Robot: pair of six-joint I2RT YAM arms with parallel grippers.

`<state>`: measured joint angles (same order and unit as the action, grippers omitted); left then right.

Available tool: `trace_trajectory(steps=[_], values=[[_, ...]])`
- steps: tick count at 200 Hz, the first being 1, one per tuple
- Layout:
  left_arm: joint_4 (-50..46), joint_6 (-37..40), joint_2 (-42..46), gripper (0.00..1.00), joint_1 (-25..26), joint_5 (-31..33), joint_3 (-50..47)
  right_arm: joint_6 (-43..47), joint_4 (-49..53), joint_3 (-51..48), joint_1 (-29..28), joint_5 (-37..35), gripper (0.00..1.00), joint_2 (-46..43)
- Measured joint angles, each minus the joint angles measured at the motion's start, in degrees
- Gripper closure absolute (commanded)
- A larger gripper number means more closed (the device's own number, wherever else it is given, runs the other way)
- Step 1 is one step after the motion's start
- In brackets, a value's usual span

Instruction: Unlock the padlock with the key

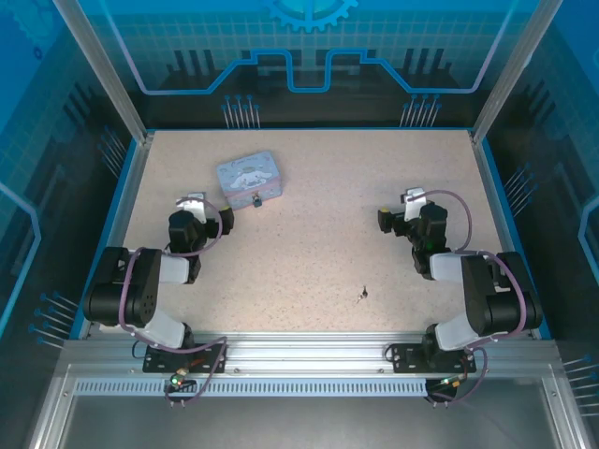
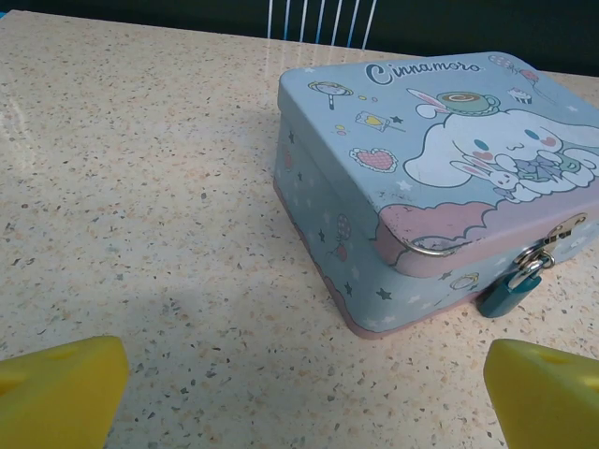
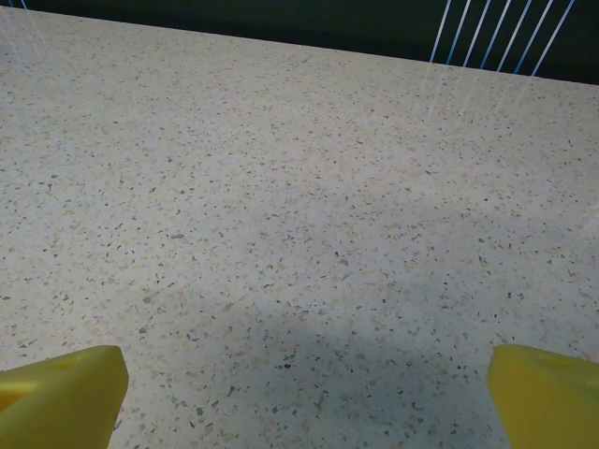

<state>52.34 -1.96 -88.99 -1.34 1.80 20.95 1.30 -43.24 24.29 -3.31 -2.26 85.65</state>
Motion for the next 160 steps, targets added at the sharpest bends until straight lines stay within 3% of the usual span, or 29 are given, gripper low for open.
trace_trajectory(steps=[160], values=[[1.20, 0.59, 0.22, 0.01, 0.02, -0.07, -0.63, -0.22, 0.20, 0.00, 0.11, 1.25, 0.00, 0.00]])
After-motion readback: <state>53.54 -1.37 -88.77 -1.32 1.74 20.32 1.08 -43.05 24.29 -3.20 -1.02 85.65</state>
